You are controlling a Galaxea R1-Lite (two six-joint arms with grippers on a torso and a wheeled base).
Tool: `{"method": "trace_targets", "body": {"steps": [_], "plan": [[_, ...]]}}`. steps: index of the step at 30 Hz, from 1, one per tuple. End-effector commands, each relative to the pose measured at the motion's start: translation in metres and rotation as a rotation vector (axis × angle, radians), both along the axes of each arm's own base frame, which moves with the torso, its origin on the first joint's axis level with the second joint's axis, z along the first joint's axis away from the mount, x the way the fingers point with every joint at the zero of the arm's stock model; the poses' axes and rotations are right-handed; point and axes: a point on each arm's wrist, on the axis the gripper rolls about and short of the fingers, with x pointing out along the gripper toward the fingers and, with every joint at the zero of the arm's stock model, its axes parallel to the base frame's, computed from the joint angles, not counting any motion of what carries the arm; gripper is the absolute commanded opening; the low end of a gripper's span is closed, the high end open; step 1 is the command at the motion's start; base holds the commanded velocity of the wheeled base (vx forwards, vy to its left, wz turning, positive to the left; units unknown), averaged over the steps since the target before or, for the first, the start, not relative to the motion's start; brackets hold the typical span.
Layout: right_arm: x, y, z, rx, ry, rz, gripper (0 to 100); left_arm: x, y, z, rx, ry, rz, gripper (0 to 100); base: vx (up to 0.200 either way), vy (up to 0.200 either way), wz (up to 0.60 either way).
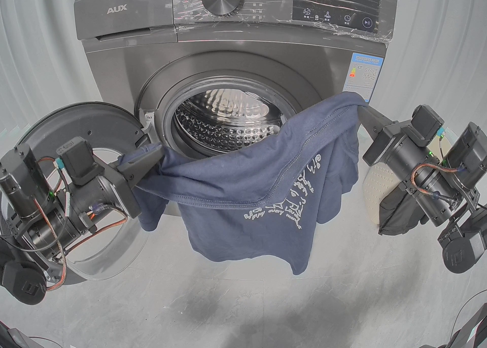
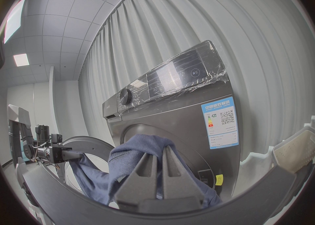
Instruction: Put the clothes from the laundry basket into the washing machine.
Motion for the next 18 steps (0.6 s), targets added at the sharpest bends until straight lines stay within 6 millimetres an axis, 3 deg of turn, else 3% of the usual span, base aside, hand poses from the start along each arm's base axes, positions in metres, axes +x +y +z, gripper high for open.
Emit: {"method": "trace_targets", "body": {"steps": [1, 2, 7, 11, 18], "plan": [[0.000, 0.005, -0.005, -0.007, 0.016, 0.019, 0, 0.004, -0.003, -0.017, 0.043, 0.053, -0.005, 0, 0.000, 0.000, 0.00], [-0.001, 0.008, -0.006, -0.009, 0.020, 0.030, 0, 0.005, -0.003, -0.024, 0.063, 0.075, -0.006, 100, 0.000, 0.000, 0.00], [0.001, 0.021, -0.012, -0.016, 0.037, 0.065, 0, 0.006, -0.011, -0.049, 0.124, 0.157, -0.031, 100, 0.000, 0.000, 0.00], [0.006, 0.033, -0.012, -0.010, 0.032, 0.093, 0, 0.008, -0.013, -0.058, 0.142, 0.190, -0.033, 100, 0.000, 0.000, 0.00], [0.022, 0.055, -0.015, 0.006, 0.028, 0.122, 0, 0.006, -0.012, -0.091, 0.230, 0.264, -0.041, 100, 0.000, 0.000, 0.00]]}}
